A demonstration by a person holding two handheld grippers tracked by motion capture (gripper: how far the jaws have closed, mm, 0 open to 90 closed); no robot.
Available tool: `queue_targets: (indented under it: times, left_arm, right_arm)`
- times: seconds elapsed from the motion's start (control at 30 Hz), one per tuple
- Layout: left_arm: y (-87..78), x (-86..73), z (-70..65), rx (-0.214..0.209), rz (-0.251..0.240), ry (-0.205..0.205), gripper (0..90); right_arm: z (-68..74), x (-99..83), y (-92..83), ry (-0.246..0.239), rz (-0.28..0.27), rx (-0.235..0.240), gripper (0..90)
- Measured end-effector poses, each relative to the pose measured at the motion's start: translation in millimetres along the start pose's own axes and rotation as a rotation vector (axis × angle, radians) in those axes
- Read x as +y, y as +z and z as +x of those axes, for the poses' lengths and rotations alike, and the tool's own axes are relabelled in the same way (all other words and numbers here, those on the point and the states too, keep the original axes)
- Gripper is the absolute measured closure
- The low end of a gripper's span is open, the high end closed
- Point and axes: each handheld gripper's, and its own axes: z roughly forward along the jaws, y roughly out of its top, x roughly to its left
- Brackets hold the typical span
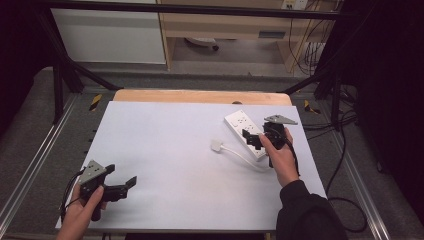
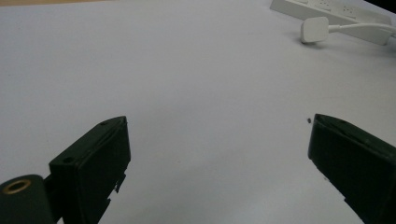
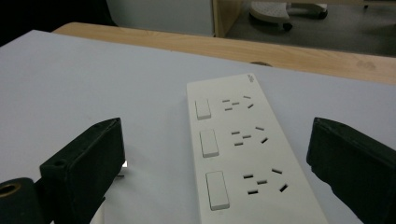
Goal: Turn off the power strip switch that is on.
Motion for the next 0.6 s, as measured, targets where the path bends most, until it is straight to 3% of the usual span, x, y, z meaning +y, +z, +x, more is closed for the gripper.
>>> queue_targets:
  times: [0.6]
  left_arm:
    - [-3.3, -0.2, -1.7, -0.004, -0.006, -0.003, 5.6]
  right_arm:
    - [-9.9, 1.1, -30.3, 0.016, -0.059, 0.020, 4.5]
